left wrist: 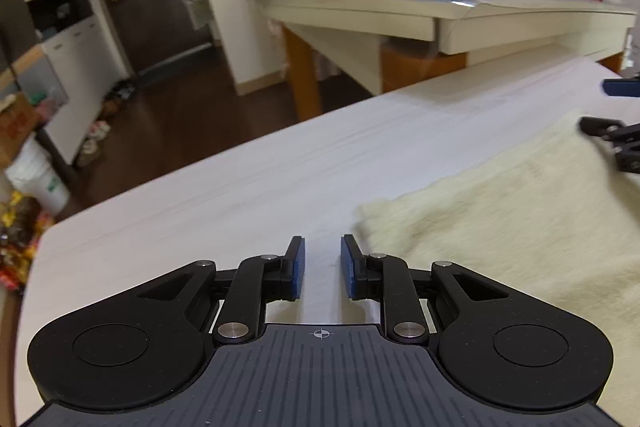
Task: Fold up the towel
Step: 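Release the towel with the left gripper, leaving it spread flat, then grasp a corner of the cream towel with the right gripper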
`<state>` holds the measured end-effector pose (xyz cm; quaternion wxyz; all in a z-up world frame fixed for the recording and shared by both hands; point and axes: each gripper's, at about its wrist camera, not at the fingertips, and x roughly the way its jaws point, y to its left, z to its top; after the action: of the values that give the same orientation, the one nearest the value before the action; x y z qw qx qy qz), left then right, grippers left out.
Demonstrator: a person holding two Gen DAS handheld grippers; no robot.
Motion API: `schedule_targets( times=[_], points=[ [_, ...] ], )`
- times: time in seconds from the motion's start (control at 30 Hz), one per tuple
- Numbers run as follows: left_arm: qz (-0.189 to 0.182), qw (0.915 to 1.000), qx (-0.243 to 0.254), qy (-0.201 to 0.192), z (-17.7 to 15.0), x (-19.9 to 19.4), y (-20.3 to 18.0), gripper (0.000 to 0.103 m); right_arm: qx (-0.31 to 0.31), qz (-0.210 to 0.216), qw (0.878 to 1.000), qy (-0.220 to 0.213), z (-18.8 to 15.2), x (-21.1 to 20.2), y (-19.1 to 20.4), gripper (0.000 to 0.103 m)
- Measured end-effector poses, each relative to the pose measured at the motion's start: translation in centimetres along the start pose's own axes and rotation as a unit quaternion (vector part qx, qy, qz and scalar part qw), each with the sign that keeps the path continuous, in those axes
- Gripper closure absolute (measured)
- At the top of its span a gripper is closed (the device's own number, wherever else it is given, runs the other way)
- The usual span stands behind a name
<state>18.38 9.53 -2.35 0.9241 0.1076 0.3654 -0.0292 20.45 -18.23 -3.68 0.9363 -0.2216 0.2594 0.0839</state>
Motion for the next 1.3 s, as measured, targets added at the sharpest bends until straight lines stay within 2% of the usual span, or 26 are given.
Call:
schedule_targets(
  times=[0.07,0.17,0.23,0.37,0.47,0.6,0.77,0.87,0.97,1.13,1.23,1.3],
  points=[
    [-0.005,0.9999,-0.013,-0.010,-0.2,-1.0,0.4,0.081,0.006,-0.010,1.000,-0.004,-0.1,-0.2,-0.4,0.044],
    [-0.023,0.9993,-0.016,-0.025,-0.6,-3.4,0.3,0.075,0.025,0.008,0.999,-0.029,-0.7,-2.2,-1.4,0.044],
    [-0.054,0.9979,-0.009,-0.035,-1.1,-5.3,-0.5,0.074,0.031,0.019,0.998,-0.050,-1.4,-3.9,-2.0,0.044],
    [-0.122,0.9914,0.028,-0.039,-2.8,-8.5,-3.3,0.072,0.032,0.055,0.994,-0.094,-3.8,-8.2,-2.5,0.044],
    [-0.142,0.9875,0.064,-0.024,-4.3,-9.2,-5.9,0.071,-0.016,0.071,0.988,-0.134,-6.0,-11.7,-1.8,0.044],
    [-0.137,0.9868,0.086,-0.006,-6.2,-9.3,-7.5,0.071,-0.053,0.088,0.983,-0.153,-8.4,-15.5,-1.4,0.044],
    [-0.124,0.9887,0.084,0.000,-8.1,-10.9,-7.2,0.071,-0.062,0.084,0.984,-0.148,-10.6,-18.5,-2.0,0.043],
    [-0.110,0.9903,0.085,0.006,-8.9,-12.1,-7.3,0.071,-0.095,0.081,0.979,-0.160,-11.9,-20.3,-1.9,0.043],
    [-0.091,0.9926,0.080,0.010,-9.5,-13.1,-7.5,0.071,-0.137,0.099,0.972,-0.166,-13.0,-21.8,-1.6,0.043],
    [-0.081,0.9939,0.074,0.015,-9.5,-13.6,-7.6,0.069,-0.219,0.122,0.957,-0.146,-14.7,-21.9,-0.9,0.043],
    [-0.078,0.9958,0.048,0.008,-9.0,-13.8,-7.1,0.067,-0.267,0.115,0.946,-0.144,-15.3,-21.0,0.1,0.044],
    [-0.076,0.9964,0.037,0.004,-8.6,-13.8,-6.9,0.065,-0.304,0.109,0.935,-0.145,-15.6,-20.3,0.9,0.048]
  ],
)
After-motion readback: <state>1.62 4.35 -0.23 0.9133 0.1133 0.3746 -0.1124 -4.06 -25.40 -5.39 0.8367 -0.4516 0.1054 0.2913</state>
